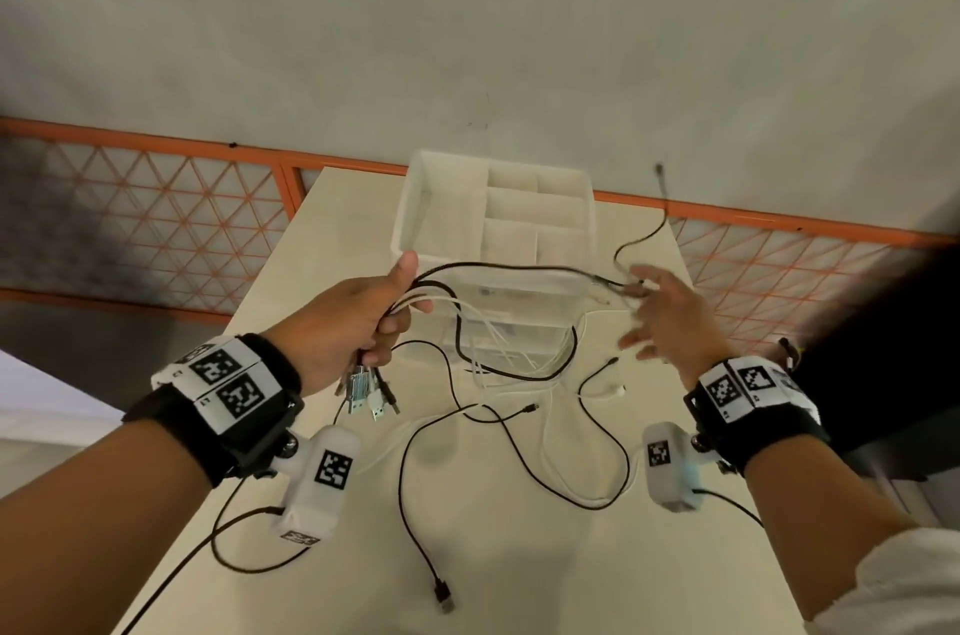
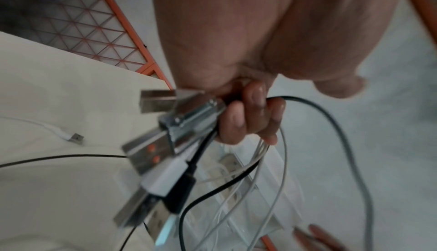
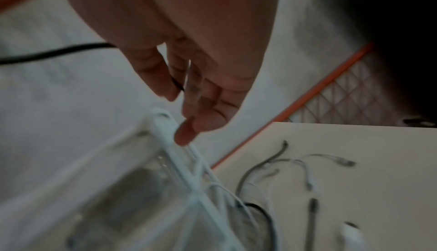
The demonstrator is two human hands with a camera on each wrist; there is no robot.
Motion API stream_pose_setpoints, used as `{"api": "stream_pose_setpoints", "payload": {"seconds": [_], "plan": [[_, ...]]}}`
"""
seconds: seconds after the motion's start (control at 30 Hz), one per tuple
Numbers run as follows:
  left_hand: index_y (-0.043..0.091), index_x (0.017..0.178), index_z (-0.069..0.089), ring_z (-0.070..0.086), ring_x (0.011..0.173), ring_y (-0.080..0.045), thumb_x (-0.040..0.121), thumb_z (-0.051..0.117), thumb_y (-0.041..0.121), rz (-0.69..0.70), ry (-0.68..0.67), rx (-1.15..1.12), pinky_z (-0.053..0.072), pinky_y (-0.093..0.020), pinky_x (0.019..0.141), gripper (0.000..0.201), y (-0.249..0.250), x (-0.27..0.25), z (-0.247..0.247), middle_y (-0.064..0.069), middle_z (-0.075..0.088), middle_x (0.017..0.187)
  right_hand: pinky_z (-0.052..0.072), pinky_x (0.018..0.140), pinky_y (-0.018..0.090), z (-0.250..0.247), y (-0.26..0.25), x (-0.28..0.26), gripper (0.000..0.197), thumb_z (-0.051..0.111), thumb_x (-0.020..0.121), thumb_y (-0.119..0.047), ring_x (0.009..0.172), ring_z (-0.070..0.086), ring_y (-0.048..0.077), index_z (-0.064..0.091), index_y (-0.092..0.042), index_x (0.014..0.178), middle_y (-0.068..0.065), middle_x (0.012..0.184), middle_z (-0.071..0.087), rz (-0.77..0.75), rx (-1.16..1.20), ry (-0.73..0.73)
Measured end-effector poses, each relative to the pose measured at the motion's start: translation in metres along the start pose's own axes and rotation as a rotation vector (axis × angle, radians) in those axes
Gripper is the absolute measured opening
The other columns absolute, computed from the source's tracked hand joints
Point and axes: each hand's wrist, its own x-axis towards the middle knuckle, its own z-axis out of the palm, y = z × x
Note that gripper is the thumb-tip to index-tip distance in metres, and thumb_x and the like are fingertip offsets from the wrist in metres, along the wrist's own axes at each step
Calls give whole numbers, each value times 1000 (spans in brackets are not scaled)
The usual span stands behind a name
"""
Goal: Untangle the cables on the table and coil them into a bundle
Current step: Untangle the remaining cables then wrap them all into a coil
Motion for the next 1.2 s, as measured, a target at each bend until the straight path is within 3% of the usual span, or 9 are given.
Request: {"api": "stream_pose_setpoints", "payload": {"seconds": [0.17,0.27,0.43,0.57,0.73,0.8,0.9,1.03,1.2], "plan": [[6,92,66,22,45,-11,99,51,38,77,123,117,21,-23,45,36,-5,1,6,5,30,55,53,63,30,8,11,-27,46,60,87,-9,65,62,14,61,-24,131,2,80,70,-42,-238,172],[10,90,69,28,42,-7,99,52,35,174,52,282,26,-19,43,33,4,-2,25,14,38,46,41,53,19,45,-27,-68,55,75,87,-21,51,46,10,53,-41,133,1,60,59,-254,-123,-196],[20,61,52,32,38,-4,100,50,36,363,-9,427,31,-19,44,42,23,-11,52,13,38,44,45,45,27,97,-19,-74,29,72,89,-39,47,56,16,61,-23,111,8,72,69,-70,-139,-377],[12,89,71,33,57,-24,99,48,42,212,-35,345,30,-32,56,39,13,-12,30,10,39,55,49,50,27,67,8,-44,15,62,92,-27,50,63,20,66,-13,93,2,65,72,184,-462,-363],[18,66,58,39,41,-16,100,49,34,82,-134,656,38,-24,45,39,-9,-19,17,9,47,51,50,65,27,34,11,-29,21,65,83,-18,79,68,23,69,-28,102,-2,77,72,-88,-476,118],[11,68,58,39,33,-4,101,49,27,98,-59,710,33,-10,42,38,-15,-18,24,17,47,42,48,57,23,35,6,-39,49,65,81,-13,65,65,18,57,-35,124,4,75,73,-80,-401,-27],[15,86,73,50,54,-2,100,52,29,184,-25,726,40,-19,60,29,-22,-10,37,13,60,57,53,58,23,66,-6,-68,70,73,80,-19,55,63,11,42,-49,135,13,73,75,-129,-307,-444],[17,89,77,58,68,-9,97,57,29,249,-117,684,41,-20,67,25,-18,-8,52,0,69,71,53,54,25,100,6,-74,16,69,90,-36,53,69,16,66,-26,102,2,72,73,-205,-307,-427],[30,107,76,62,77,5,96,60,25,141,-122,797,42,-6,73,20,-25,-17,39,25,67,65,59,72,36,48,26,-30,14,71,84,-36,75,70,22,64,-26,79,0,78,72,-30,-645,-191]]}}
